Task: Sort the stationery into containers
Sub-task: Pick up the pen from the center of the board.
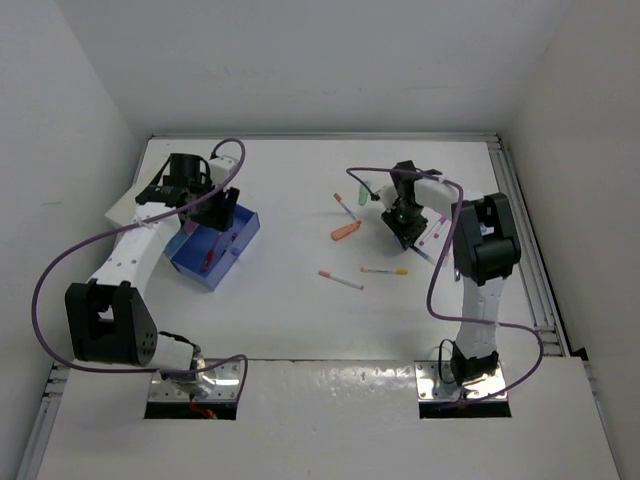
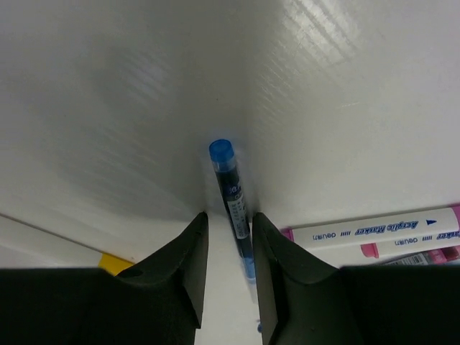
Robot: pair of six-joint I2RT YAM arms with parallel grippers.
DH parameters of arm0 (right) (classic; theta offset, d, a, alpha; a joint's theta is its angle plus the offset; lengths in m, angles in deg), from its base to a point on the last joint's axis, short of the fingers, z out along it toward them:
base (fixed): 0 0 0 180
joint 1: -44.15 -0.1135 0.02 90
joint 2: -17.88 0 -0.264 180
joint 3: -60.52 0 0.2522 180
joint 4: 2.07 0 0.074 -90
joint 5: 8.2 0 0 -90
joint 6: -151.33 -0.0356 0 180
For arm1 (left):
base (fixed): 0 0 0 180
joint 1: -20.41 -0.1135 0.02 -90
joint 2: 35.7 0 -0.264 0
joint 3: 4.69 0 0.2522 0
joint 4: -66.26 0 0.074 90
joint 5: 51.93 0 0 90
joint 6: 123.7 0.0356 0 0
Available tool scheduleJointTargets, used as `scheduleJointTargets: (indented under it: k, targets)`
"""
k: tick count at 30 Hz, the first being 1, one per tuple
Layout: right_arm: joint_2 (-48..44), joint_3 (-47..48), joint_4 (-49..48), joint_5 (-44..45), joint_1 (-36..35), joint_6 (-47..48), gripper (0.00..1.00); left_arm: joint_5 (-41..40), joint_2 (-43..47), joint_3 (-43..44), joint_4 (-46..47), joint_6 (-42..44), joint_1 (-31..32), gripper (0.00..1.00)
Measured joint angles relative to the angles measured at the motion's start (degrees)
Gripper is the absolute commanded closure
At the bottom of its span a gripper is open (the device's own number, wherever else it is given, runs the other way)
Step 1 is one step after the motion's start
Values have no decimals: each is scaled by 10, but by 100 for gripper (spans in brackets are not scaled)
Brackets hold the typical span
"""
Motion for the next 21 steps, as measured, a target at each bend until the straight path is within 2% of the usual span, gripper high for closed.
scheduleJointTargets:
  k: [1,2,4,9,11,15,18,21]
  targets:
    - [6,4,2,1,0,0,72,6,0,0,0,-3,0,36]
    - [9,9,8,3,0,0,84,12,0,0,0,-6,1,36]
    - [14,18,12,5,0,3,100,24,0,0,0,-10,4,36]
    - [21,47,43,-23,0,-7,100,70,2,0,12,-17,10,36]
    - [21,73,64,-59,0,-22,100,102,12,-8,32,-22,11,35]
    - [-18,123,62,-177,-4,-100,100,190,67,-54,87,-48,16,26]
    - [-90,123,16,-280,-16,-196,100,243,99,-64,123,-71,40,25]
    - [-176,68,-105,-367,-42,-324,100,293,106,-63,167,-111,74,24]
